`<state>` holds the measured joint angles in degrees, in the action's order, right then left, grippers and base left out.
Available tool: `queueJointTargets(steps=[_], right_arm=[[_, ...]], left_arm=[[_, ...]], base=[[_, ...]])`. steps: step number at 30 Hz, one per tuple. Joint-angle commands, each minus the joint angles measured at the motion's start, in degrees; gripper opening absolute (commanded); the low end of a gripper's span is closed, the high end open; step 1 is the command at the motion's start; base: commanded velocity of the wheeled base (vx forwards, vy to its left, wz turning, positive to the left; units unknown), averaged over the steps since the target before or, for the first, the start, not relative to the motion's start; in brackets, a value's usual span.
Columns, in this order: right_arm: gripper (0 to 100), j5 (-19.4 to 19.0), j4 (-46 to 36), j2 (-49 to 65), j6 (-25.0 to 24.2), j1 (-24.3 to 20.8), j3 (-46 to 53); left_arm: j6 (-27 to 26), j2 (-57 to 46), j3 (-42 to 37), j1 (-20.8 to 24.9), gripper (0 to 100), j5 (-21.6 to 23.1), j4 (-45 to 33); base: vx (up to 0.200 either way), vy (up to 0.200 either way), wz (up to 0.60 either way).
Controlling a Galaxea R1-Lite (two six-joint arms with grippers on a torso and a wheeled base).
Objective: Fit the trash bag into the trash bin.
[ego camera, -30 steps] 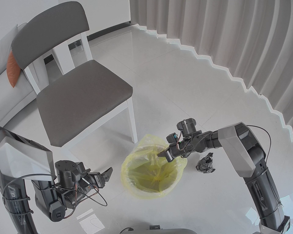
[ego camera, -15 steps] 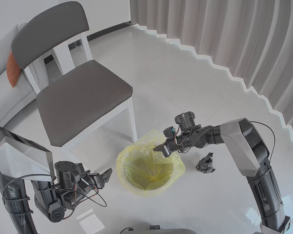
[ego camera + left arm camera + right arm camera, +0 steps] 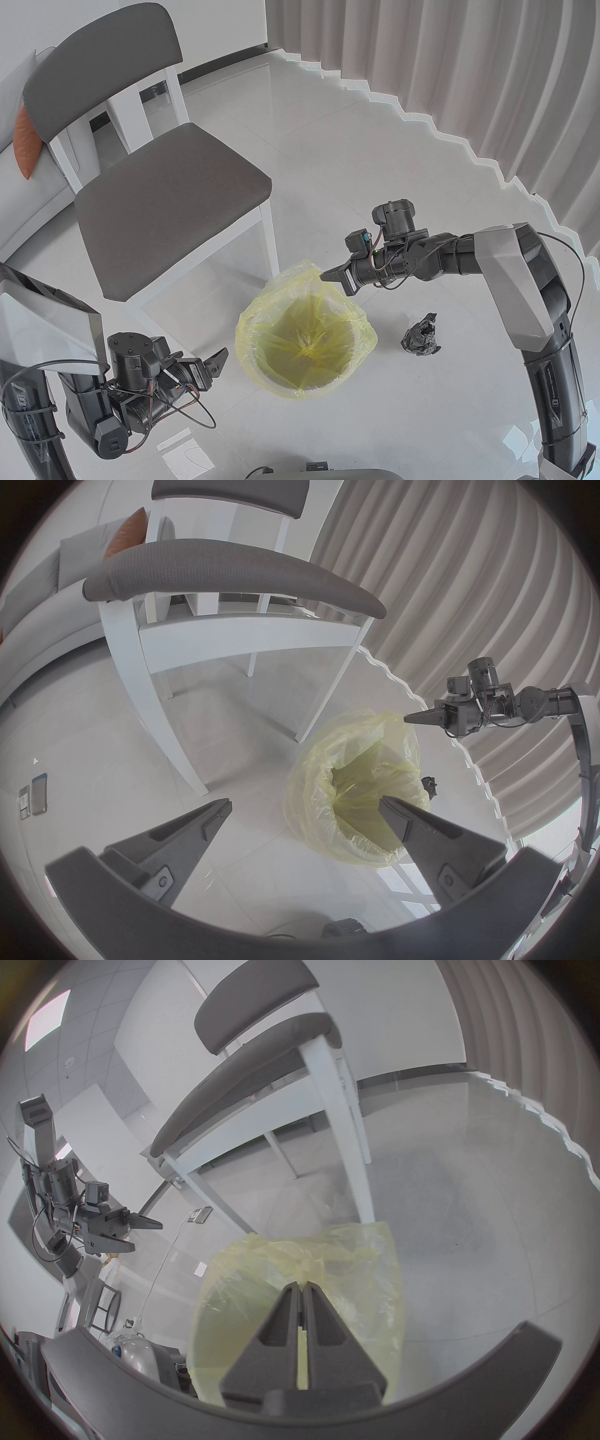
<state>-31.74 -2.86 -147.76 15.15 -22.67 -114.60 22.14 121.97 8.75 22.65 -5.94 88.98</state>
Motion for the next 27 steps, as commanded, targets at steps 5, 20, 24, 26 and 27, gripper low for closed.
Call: queueJointTargets(steps=[5,20,24,26,27], right_arm=[[0,-0.07,0.05,-2.00,0.05,2.90,0.01],[0,-0.07,-0.12,-6.84,-0.12,4.66,0.01],[0,-0.07,-0.12,-6.31,0.14,4.57,0.01],[100,-0.07,-0.12,-6.05,0.05,4.48,0.01],[100,-0.07,-0.12,-5.69,0.05,4.48,0.01]], left_arm=[[0.10,-0.77,-0.58,0.20,100,-0.04,1.02],[0.45,-1.21,-1.46,0.20,100,-0.04,1.02],[0.45,-1.21,-1.72,0.29,100,-0.04,1.02],[0.45,-1.21,-1.72,0.29,100,-0.04,1.02],[0.45,-1.21,-1.72,0.29,100,-0.04,1.02]], base=[[0.000,0.000,0.00],[0.000,0.000,0.00],[0.000,0.000,0.00],[0.000,0.000,0.00],[0.000,0.000,0.00]])
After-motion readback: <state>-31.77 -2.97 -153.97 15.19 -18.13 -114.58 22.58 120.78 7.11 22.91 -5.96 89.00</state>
